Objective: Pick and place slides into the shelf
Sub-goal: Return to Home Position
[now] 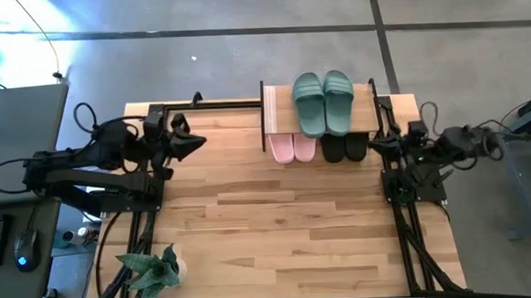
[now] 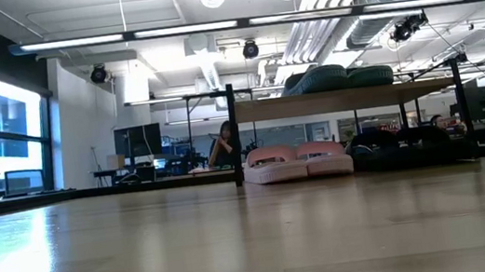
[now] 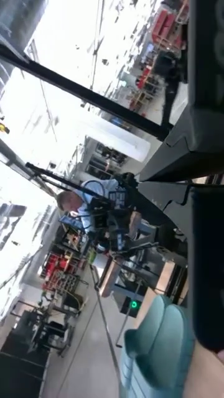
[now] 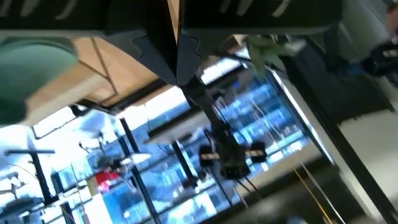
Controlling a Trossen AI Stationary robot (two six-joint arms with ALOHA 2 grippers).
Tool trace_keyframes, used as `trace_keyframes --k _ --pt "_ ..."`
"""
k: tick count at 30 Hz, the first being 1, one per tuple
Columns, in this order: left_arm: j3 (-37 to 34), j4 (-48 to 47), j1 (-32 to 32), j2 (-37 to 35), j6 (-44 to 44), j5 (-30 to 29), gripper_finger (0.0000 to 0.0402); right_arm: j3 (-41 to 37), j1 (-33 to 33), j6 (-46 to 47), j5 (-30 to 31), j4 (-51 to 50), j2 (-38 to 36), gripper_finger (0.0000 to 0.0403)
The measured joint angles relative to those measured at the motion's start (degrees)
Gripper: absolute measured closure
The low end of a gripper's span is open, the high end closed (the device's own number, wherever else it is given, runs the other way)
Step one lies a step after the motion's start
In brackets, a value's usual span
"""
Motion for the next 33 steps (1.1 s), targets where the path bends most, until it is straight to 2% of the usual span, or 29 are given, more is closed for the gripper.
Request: trace_keyframes --k 5,8,15,20,22,25,29,33 --pt "-0.8 -0.5 0.0 -2.4 -0.4 -0.1 0.0401 -10.8 0.5 -1.2 1.4 18.7 2.5 0.0403" --pt "-0.8 -0.7 0.0 -2.8 0.8 -0.1 0.0401 -12.2 2.6 -3.4 3.7 25.2 6.0 0.0403" --pt "-0.8 -1.8 0.0 -2.8 2.4 -0.1 0.0401 -0.2 14.9 -11.0 25.4 15.8 15.7 0.0403" --pt "-0.8 -1.9 0.0 -2.8 3.5 -0.3 0.0401 2.8 25.0 -1.7 42.5 3.8 21.3 0.0403" --pt "-0.8 -1.9 0.0 -2.8 3.5 -0.3 0.0401 2.8 28.4 3.3 45.4 -0.8 21.2 0.0403" --pt "-0.8 -2.2 0.0 -2.7 3.4 0.0 0.0401 2.8 31.0 6.3 42.3 -2.1 18.6 0.0403" --pt "-0.8 -2.7 0.0 -2.7 3.2 -0.1 0.0401 2.9 30.3 6.5 31.3 -0.5 14.9 0.0403" --pt "-0.8 -2.7 0.0 -2.7 3.0 -0.1 0.0401 2.9 26.8 6.5 19.5 1.5 13.3 0.0403"
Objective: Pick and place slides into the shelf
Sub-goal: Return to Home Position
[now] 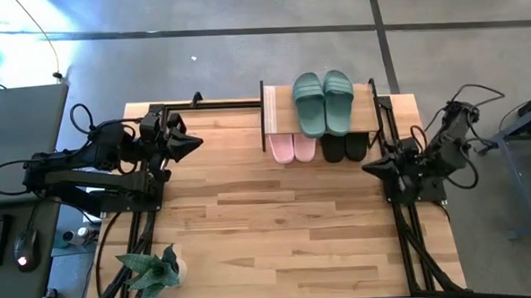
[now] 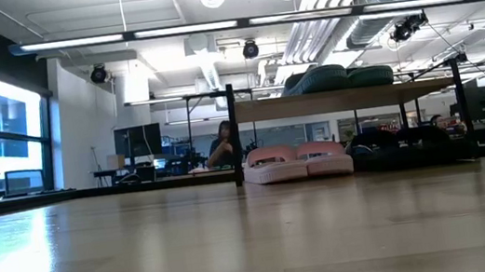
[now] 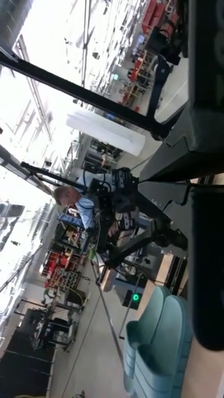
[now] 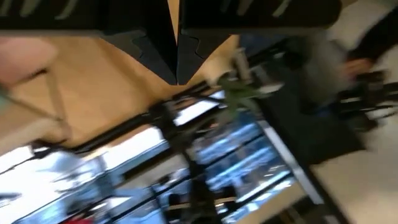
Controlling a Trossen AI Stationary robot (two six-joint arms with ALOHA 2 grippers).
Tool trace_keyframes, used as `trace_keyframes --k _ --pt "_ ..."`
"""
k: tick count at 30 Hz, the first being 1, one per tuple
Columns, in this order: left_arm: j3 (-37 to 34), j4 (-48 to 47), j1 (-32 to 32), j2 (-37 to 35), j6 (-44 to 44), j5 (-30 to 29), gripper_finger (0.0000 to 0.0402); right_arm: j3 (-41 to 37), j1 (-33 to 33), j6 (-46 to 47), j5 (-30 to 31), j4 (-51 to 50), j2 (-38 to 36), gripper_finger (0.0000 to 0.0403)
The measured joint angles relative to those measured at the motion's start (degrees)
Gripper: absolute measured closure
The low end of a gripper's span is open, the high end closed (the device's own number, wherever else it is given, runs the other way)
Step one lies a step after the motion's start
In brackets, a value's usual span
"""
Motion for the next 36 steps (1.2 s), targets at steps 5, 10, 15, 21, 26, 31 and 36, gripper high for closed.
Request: trace_keyframes --k 5,10,15,21,26,31,36 --pt "0.0 0.0 0.0 0.0 -0.9 0.0 0.0401 -0.3 -6.9 -0.2 -14.3 4.1 0.8 0.0403" --pt "0.0 0.0 0.0 0.3 -1.1 0.0 0.0401 -0.3 -16.0 -3.4 -27.7 10.8 3.3 0.0403" --pt "0.0 0.0 0.0 0.8 -2.0 0.0 0.0401 -0.3 -27.6 -7.2 -39.6 16.2 5.2 0.0403" --pt "0.0 -0.1 0.0 1.6 -2.9 0.7 0.0401 -0.3 -43.8 -7.6 -52.4 17.4 8.3 0.0403" --pt "0.0 0.0 0.0 1.5 -3.1 0.9 0.0401 -0.4 -54.9 -10.0 -56.6 21.0 9.8 0.0403" --pt "0.0 0.0 0.0 1.5 -3.1 1.1 0.0401 -0.4 -62.4 -13.4 -54.5 20.2 6.7 0.0403" --pt "0.0 0.0 0.0 1.5 -2.7 1.1 0.0401 0.8 -66.1 -14.6 -51.1 13.2 -0.8 0.0403"
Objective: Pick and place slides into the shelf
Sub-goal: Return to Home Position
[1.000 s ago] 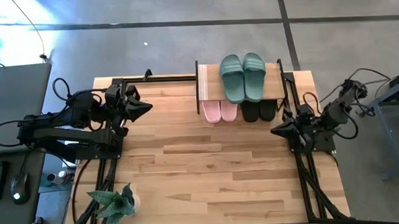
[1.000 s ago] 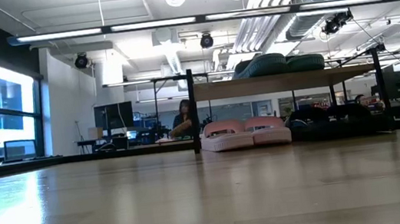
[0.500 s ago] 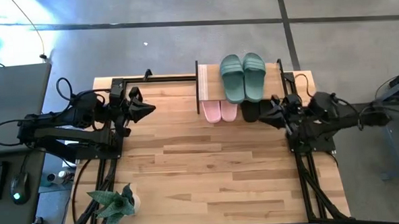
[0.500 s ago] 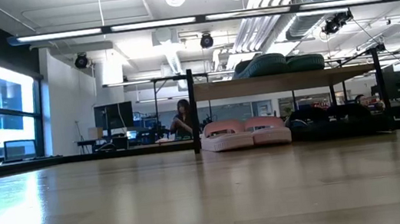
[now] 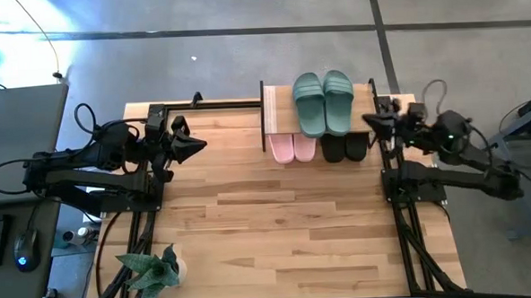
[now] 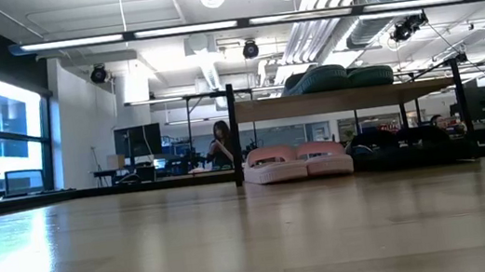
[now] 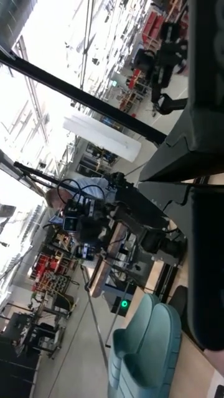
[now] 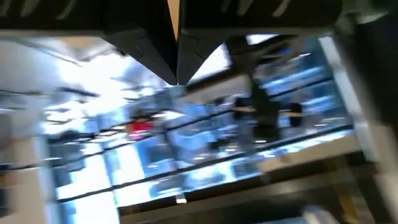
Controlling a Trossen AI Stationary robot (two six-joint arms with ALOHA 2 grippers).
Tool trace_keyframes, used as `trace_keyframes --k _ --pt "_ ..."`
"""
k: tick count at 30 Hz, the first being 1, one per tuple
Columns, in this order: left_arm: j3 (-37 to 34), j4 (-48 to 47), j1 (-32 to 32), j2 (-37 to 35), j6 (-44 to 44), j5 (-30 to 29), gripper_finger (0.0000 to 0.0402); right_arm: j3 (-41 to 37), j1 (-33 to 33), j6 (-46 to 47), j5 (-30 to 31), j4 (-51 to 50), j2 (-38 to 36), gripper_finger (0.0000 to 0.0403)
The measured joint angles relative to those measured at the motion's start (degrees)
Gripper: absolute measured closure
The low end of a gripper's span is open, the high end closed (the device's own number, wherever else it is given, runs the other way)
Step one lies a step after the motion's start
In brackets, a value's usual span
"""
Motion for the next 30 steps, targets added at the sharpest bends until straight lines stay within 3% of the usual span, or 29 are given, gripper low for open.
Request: trace_keyframes --k 2,10,30 --pt "0.0 0.0 0.0 0.0 0.0 0.0 0.0401 0.8 -0.5 -0.5 2.9 -4.5 -3.0 0.0403" --pt "0.0 0.0 0.0 0.0 0.6 0.0 0.0401 1.1 -0.5 1.1 4.1 -11.9 -7.5 0.0403" --pt "0.0 0.0 0.0 0.0 0.6 0.0 0.0401 -0.9 -0.5 2.3 6.0 -16.2 -19.8 0.0403"
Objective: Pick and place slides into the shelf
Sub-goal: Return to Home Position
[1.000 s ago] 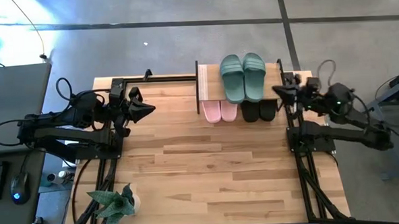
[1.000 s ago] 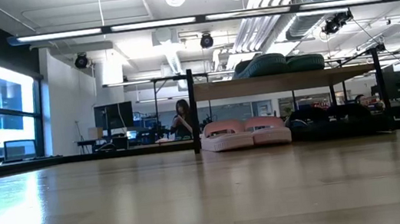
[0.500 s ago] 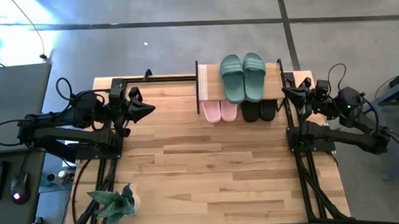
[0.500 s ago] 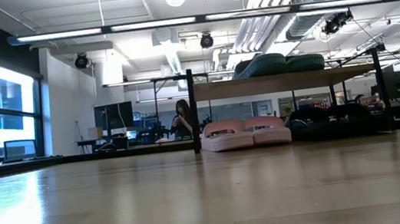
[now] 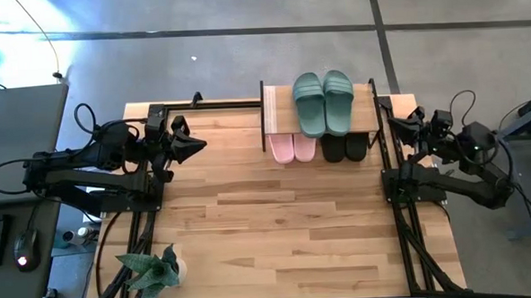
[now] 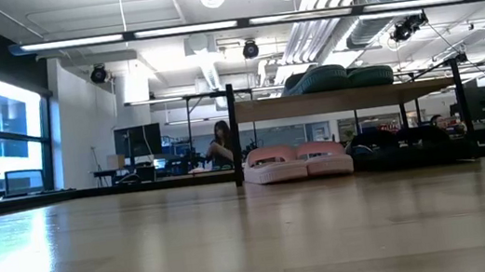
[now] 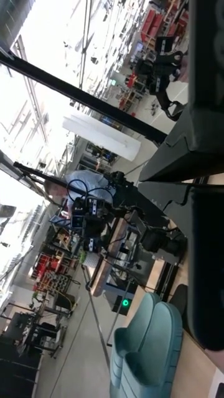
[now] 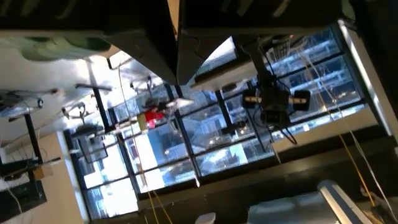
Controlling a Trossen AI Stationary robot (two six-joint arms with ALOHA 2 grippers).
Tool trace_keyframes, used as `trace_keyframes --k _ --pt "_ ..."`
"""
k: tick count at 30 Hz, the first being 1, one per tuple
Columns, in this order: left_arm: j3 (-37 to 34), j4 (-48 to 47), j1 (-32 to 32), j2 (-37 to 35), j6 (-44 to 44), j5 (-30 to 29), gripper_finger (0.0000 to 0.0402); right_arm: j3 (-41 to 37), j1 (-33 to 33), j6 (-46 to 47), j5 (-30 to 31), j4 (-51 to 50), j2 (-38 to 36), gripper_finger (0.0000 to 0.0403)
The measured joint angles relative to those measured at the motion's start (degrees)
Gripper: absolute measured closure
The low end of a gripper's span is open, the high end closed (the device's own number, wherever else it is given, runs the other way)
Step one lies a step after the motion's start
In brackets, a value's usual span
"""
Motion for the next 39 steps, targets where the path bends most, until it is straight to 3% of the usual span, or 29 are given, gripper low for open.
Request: trace_keyframes --k 8,14,19,39 --pt "0.0 0.0 0.0 0.0 0.0 0.0 0.0401 -1.1 0.0 0.9 -0.6 1.7 0.1 0.0403" --pt "0.0 0.0 0.0 0.0 0.0 0.0 0.0401 -12.7 0.0 4.5 -7.0 21.7 0.1 0.0403" --pt "0.0 0.0 0.0 0.0 -0.6 0.0 0.0401 -20.5 0.0 7.3 -7.5 32.9 0.1 0.0403" --pt "0.0 -0.1 0.0 0.0 -0.6 0.0 0.0401 -29.3 0.0 12.2 -7.0 38.0 0.1 0.0403"
